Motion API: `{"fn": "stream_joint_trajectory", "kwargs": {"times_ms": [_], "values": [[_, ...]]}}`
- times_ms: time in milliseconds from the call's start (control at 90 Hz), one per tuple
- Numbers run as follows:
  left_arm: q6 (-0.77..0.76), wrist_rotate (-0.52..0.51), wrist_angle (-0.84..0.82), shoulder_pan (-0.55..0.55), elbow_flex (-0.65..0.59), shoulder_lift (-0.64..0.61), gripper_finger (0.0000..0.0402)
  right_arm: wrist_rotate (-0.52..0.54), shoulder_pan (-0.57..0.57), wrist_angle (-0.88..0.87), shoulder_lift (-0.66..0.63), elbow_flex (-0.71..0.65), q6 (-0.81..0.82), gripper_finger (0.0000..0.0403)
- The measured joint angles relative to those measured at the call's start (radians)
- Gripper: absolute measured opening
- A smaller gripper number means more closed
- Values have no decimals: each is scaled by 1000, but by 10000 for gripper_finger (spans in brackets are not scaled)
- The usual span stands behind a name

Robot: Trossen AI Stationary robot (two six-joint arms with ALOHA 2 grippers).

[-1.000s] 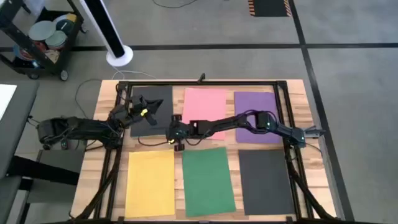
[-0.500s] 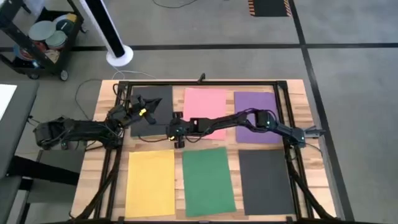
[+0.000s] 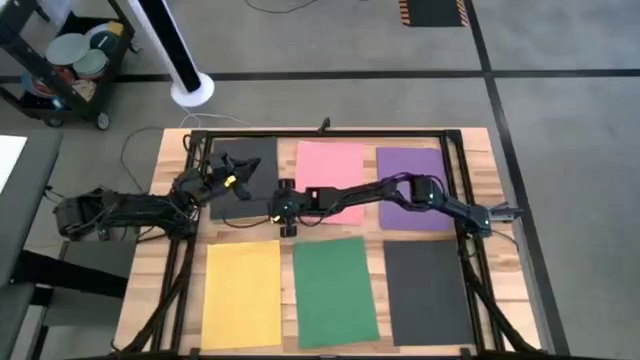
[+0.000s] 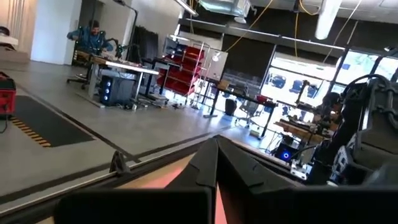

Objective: Organize paper
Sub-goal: Stack the top black paper on top of the black paper

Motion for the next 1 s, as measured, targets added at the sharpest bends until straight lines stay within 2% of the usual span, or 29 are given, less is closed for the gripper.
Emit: {"fn": "stream_joint_trajectory", "kwargs": {"times_ms": [211,467,722,844,1000], "values": [[6,4,-24,0,0,0,0,-13,-5,23,45,3,-6,110],[19,4,-38,0,0,0,0,-12,8,-1,27,2,-11,63],[20,4,-36,0,0,0,0,-13,11,-157,24,118,-12,11],[15,4,-37,0,0,-2,0,-13,14,-226,22,180,-12,2],[-4,29,-37,0,0,-15,0,-13,14,-438,20,289,-10,1]]}}
